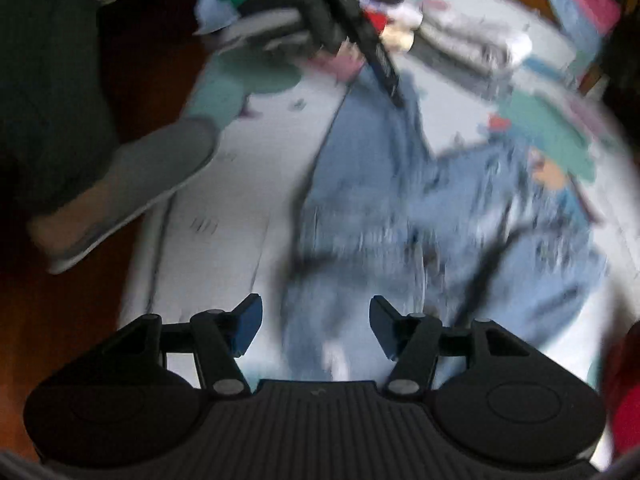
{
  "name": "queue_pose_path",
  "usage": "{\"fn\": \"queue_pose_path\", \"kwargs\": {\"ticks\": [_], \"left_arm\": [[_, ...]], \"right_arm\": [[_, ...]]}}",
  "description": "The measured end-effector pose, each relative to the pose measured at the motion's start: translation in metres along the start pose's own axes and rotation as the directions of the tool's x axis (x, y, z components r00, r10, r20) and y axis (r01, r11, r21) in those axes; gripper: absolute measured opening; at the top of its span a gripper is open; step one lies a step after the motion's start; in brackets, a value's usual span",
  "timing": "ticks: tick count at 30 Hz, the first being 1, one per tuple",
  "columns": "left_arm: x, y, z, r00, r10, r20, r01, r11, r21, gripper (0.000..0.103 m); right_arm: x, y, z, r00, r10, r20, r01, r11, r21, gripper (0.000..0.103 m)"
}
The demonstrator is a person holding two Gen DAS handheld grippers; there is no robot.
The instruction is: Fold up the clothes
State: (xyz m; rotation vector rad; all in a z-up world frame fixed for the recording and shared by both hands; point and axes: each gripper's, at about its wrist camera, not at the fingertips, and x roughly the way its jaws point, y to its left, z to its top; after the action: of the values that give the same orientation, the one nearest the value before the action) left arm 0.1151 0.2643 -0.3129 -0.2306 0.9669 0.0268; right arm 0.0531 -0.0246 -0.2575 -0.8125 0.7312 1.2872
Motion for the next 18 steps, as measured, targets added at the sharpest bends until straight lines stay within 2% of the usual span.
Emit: {"fn": "queue_pose_path", "kwargs": {"ticks": [4, 7, 10, 13, 18], "left_arm": [[-0.003, -0.006, 0.010, 0.996, -0.065, 0.066, 0.068, 0.997, -0.048, 0.044], [-0.002, -0.010, 0.018, 0.989, -0.118, 0.090, 0.125, 0.990, -0.071, 0.044], [0.001, -0.017, 0.023, 0.981, -0.160, 0.107, 0.171, 0.980, -0.104, 0.044], [0.005, -0.018, 0.031, 0.976, -0.186, 0.115, 0.199, 0.972, -0.124, 0.044], [0.018, -0.006, 0.051, 0.973, -0.196, 0.120, 0.215, 0.962, -0.168, 0.044]], "right_arm": [[0.054, 0.046, 0.042, 0.985, -0.171, 0.031, 0.171, 0.985, 0.012, 0.057], [0.091, 0.071, 0.053, 0.958, -0.284, -0.045, 0.285, 0.958, 0.018, 0.053], [0.110, 0.084, 0.054, 0.931, -0.344, -0.126, 0.351, 0.936, 0.039, 0.053], [0.114, 0.090, 0.058, 0.905, -0.403, -0.136, 0.412, 0.910, 0.045, 0.055], [0.123, 0.084, 0.065, 0.897, -0.416, -0.146, 0.431, 0.899, 0.084, 0.056]]}}
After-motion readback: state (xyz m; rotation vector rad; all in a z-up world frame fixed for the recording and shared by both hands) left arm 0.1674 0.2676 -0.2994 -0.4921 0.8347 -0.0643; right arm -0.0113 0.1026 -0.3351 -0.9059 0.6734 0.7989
